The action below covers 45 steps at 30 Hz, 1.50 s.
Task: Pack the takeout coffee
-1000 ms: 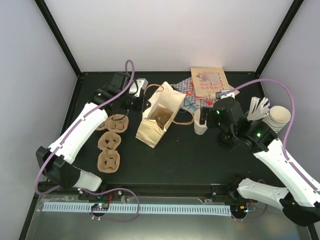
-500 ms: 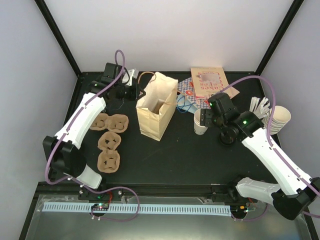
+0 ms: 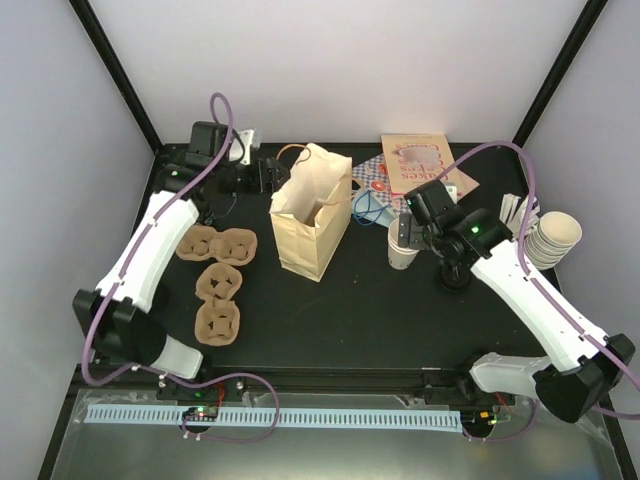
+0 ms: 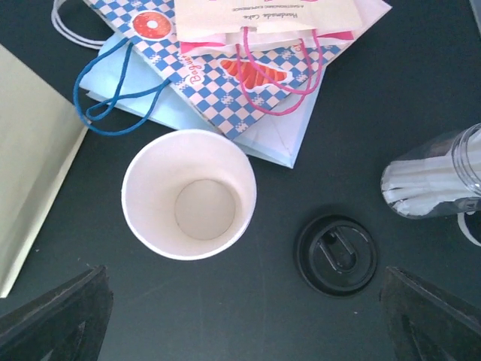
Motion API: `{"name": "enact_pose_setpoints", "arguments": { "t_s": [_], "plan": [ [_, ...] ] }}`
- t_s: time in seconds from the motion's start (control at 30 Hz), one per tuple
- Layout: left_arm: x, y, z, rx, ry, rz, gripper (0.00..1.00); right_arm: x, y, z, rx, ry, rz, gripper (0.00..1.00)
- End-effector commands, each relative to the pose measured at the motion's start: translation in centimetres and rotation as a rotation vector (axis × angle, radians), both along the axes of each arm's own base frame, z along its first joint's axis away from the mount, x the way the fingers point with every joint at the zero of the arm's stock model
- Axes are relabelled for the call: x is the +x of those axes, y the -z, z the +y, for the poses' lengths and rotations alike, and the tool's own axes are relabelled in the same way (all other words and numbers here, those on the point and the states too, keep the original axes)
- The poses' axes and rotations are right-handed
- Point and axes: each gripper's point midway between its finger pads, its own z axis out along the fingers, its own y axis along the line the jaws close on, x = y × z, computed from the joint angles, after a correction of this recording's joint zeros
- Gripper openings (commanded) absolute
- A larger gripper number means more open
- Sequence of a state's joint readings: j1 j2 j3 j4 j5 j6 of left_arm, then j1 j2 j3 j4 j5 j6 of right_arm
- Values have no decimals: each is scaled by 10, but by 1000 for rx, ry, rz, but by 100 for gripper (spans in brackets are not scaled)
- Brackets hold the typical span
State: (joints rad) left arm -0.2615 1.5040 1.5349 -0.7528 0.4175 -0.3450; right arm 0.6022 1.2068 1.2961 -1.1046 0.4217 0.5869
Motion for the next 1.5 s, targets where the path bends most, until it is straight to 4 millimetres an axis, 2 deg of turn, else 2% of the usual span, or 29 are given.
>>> {"name": "enact_pose_setpoints", "arguments": {
  "t_s": [0.0,0.07,0.17,0.3,0.37,0.5,0.6,0.7,0.9,1.13,1.23,1.47],
  "plan": [
    [-23,-40,22,35,-51,-125,85,7,-6,-12,-85,30,-15,100],
    [-35,-49,29,43,-72,-154,91,8,-4,-12,-90,24,-23,99],
    [-55,-64,44,55,-123,-221,98,8,1,-1,-47,-34,-29,98],
    [-88,-70,67,86,-193,-276,99,9,1,1,-22,-28,-21,92],
    [-102,-62,74,90,-212,-277,99,13,5,0,-12,-18,2,88],
    [-127,-33,81,78,-232,-242,99,20,14,1,15,-7,56,71],
    [-142,-11,81,37,-234,-231,99,27,20,3,41,-4,77,60],
    [-155,11,77,-14,-223,-211,99,34,28,3,55,10,102,54],
    [-164,49,68,-69,-195,-126,99,47,50,-4,74,59,153,48],
    [-166,72,57,-96,-146,-56,99,58,71,-10,78,113,195,40],
    [-166,78,54,-95,-132,-31,99,60,78,-12,73,126,210,36],
    [-165,80,55,-75,-124,-40,99,62,87,-16,72,145,231,31]
  ]
}}
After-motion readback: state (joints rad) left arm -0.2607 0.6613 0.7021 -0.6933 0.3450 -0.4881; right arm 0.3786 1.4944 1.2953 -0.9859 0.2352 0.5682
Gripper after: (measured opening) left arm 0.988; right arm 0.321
